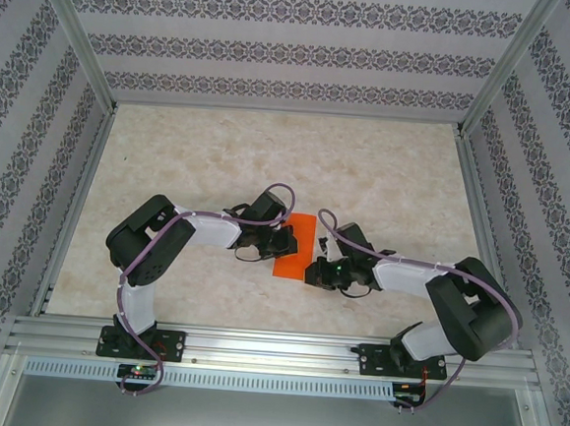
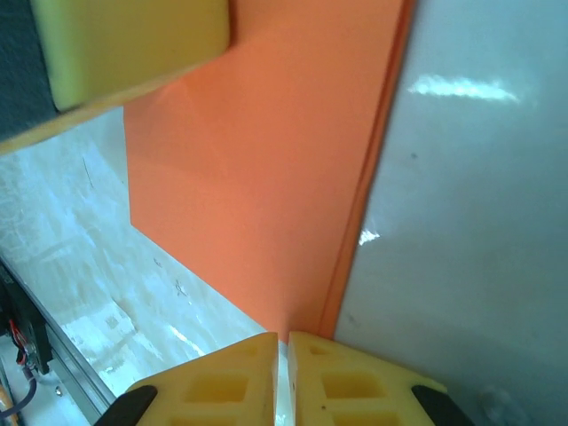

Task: Fold a paper plane with a square sheet of paper (pick it up from the middle)
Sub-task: Fold the triangle a second time at the center of the table.

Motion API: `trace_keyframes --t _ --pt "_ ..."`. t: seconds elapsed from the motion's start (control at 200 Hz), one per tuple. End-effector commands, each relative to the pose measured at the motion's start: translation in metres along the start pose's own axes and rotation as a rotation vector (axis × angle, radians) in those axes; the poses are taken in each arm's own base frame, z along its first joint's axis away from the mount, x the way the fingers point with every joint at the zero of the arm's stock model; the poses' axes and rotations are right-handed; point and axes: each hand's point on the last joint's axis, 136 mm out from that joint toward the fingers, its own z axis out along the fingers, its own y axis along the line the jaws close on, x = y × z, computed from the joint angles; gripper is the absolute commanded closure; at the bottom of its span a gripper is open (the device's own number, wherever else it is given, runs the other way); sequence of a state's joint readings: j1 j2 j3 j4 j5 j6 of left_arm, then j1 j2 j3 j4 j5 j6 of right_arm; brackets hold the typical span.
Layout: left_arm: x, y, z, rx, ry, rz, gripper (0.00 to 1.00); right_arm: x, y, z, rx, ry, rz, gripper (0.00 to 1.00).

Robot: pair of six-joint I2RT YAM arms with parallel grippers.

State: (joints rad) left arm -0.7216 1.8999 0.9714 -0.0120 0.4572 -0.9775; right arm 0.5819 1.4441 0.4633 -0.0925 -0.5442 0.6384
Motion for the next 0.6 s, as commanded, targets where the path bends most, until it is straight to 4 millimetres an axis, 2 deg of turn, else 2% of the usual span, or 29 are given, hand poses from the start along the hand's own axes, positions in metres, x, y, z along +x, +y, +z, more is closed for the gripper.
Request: trace_keyframes --t 0.0,0.095,0.22,0.335,0.42,0.594 --pt "0.002 0.028 0.002 -0.087 -0.015 -0.021 1.00 0.035 -0.033 -0.005 0.098 0.089 0.116 0.86" --pt "0.002 0.026 0.003 -0.079 -0.010 -0.019 1.00 0.024 -0.017 -0.015 0.050 0.046 0.093 0.86" --pt "0.001 0.024 0.002 -0.074 -0.012 -0.016 1.00 -0.005 0.020 -0.034 -0.048 -0.067 0.042 0.86" --pt "0.001 0.023 0.002 -0.071 -0.011 -0.017 1.00 -0.025 0.046 -0.037 -0.124 -0.114 0.021 0.85" --pt "0.000 0.022 0.002 -0.068 -0.013 -0.018 1.00 -0.035 0.049 -0.029 -0.118 -0.116 0.023 0.84" --pt "0.000 0.019 0.002 -0.061 -0.009 -0.014 1.00 -0.045 0.042 -0.007 -0.101 -0.098 0.056 0.84"
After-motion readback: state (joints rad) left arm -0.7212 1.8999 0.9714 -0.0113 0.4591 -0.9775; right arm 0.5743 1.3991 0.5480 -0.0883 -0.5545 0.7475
